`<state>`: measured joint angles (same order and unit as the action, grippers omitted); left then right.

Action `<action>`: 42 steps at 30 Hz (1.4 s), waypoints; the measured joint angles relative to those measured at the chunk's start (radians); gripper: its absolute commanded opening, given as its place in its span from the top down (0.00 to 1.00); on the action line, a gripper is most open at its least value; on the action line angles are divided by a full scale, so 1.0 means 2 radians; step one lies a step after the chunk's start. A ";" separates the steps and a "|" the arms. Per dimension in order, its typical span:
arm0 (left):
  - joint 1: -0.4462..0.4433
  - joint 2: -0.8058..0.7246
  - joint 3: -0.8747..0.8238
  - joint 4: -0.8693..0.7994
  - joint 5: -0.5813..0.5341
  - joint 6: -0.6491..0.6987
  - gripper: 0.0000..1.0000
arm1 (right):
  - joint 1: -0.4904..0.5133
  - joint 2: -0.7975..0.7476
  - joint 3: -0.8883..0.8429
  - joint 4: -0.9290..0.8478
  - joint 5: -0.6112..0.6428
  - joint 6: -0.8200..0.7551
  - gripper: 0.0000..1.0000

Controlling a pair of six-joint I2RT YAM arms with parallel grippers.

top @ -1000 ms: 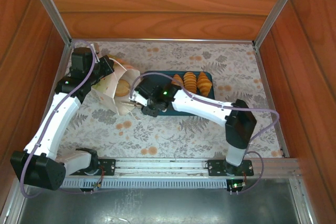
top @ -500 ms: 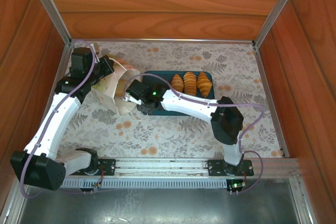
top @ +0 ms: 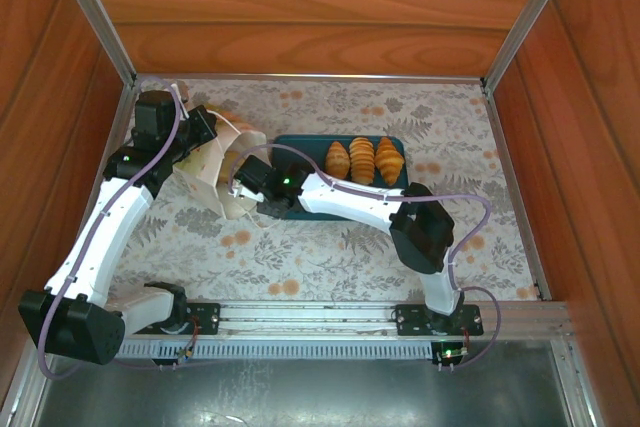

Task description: Take the fake bread out of the paper bag

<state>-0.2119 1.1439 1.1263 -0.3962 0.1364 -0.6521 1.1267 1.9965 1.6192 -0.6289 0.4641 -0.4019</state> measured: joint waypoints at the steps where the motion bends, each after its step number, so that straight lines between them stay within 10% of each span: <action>1: 0.000 0.000 0.000 0.000 0.000 0.000 1.00 | 0.000 0.000 -0.002 0.002 0.000 0.001 0.70; 18: 0.000 0.000 0.000 0.000 0.000 -0.001 1.00 | -0.005 -0.114 -0.082 0.017 -0.075 0.075 0.78; 42: 0.000 -0.007 0.000 0.000 -0.023 -0.006 1.00 | -0.179 -0.464 -0.353 0.021 -0.442 0.336 0.77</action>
<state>-0.2119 1.1305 1.1263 -0.3958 0.0914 -0.6636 0.7692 1.0691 0.9134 -0.5861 -0.4194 0.2699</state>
